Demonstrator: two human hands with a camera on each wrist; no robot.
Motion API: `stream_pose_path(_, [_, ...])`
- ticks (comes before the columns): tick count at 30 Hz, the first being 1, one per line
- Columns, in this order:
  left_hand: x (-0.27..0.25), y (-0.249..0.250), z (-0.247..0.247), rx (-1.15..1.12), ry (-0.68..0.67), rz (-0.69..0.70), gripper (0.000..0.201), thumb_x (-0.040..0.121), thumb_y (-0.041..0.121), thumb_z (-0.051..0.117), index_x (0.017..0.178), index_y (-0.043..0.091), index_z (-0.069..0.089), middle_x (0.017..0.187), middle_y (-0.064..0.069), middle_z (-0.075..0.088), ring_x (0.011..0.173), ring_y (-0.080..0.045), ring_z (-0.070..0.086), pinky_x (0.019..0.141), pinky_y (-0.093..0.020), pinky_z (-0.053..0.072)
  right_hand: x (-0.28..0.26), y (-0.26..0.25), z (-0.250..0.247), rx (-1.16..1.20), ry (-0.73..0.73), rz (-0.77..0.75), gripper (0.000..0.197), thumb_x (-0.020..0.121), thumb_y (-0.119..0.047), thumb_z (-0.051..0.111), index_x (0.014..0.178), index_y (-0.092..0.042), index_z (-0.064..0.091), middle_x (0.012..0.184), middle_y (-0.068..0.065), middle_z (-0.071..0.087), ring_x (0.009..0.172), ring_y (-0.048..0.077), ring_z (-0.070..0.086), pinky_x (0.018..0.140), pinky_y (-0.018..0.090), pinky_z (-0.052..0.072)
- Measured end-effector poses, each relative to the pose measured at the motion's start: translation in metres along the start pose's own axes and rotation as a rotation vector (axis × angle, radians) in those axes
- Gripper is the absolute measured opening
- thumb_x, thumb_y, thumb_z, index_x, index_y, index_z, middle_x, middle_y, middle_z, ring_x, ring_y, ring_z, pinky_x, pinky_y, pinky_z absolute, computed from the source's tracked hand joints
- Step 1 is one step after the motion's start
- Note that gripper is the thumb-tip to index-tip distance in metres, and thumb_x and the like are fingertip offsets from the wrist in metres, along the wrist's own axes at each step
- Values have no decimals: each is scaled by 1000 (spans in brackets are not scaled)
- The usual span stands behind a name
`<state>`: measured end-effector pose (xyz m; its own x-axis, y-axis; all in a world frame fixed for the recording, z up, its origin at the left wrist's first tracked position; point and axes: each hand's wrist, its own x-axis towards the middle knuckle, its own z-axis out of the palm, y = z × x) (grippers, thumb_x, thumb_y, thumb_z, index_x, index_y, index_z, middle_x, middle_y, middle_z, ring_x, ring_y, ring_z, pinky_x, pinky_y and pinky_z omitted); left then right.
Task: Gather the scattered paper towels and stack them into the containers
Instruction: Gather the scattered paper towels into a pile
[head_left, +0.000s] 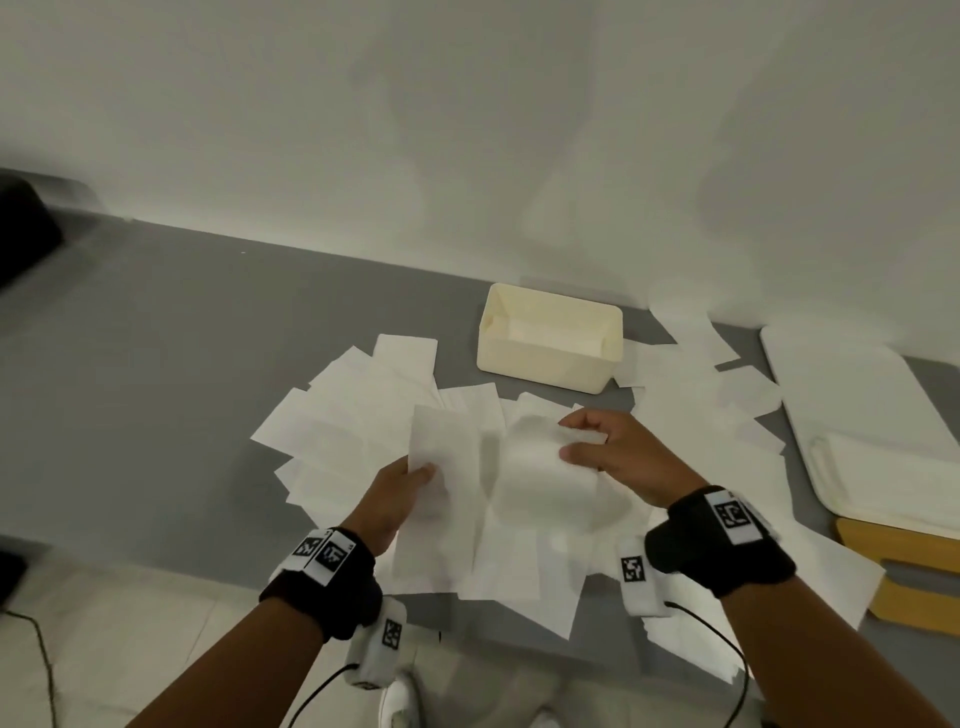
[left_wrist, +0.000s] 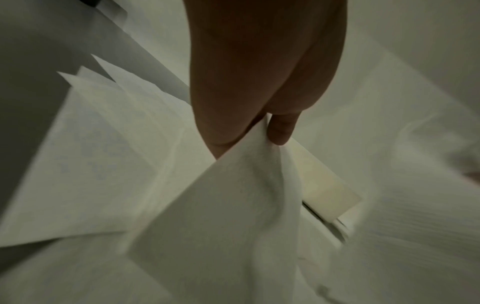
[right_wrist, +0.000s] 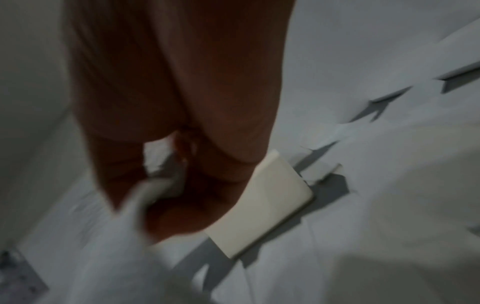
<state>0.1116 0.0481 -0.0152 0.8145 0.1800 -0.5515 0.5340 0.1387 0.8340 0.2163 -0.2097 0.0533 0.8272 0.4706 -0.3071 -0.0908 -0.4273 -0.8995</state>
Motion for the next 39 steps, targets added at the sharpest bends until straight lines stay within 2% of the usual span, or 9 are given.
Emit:
stream_pose_path(4, [0,12,18,-121,-122,-14,30,100,23,49,122,8,62,124,-19,64,105,-33,63,95,-48,48,-7,-25,6,77,-184,10,19,81,-4,71,96,-16,68,90,0,70,80,14,67,72,23,53])
stream_pose_path(8, [-11,17,39,-140,-263,17,38,100,39,45,125,16,62,122,-6,68,113,-23,64,97,-40,51,18,-17,29,38,-80,2,27,80,-7,73,106,-12,67,100,6,72,89,21,69,82,36,54])
stream_pose_path(12, [-11,11,39,-248,-269,-19,61,96,62,30,134,22,55,130,-2,64,122,-22,59,108,-43,41,37,-2,46,-17,8,8,33,79,-8,73,111,-14,65,103,4,72,92,21,70,86,37,57])
stream_pose_path(16, [-13,4,33,-122,-253,9,37,101,36,44,128,16,59,120,-6,69,115,-29,63,99,-42,49,48,5,62,-23,16,-19,35,78,-9,74,112,-13,63,98,5,71,82,16,68,78,29,55])
stream_pose_path(19, [-8,-9,23,-5,-118,39,25,99,14,49,120,11,63,111,-9,72,109,-36,64,93,-43,53,59,20,65,-138,104,18,32,80,-24,72,110,-18,61,87,4,66,79,16,64,72,28,49])
stream_pose_path(23, [-4,-23,0,12,14,29,25,98,15,51,120,12,63,108,-11,71,99,-33,66,85,-42,54,62,53,33,-511,313,211,30,92,-25,53,118,-13,58,120,7,62,113,24,56,90,29,42])
stream_pose_path(26, [-5,-29,-14,-16,82,34,23,99,13,49,118,11,61,109,-13,69,95,-32,64,82,-41,53,54,77,16,-767,194,374,48,93,-34,52,134,-11,48,138,10,46,128,25,45,104,32,35])
stream_pose_path(31, [2,-35,-23,-13,140,27,24,99,9,47,119,8,61,109,-15,69,94,-33,64,81,-41,53,46,80,36,-713,220,290,43,91,-42,55,122,-12,59,127,6,59,119,24,53,98,33,41])
stream_pose_path(39, [10,-42,-23,-9,167,-6,26,98,9,48,121,7,60,112,-14,68,97,-32,65,82,-41,53,59,63,86,-593,146,338,40,87,-43,61,104,-7,64,106,9,66,100,25,61,88,33,48])
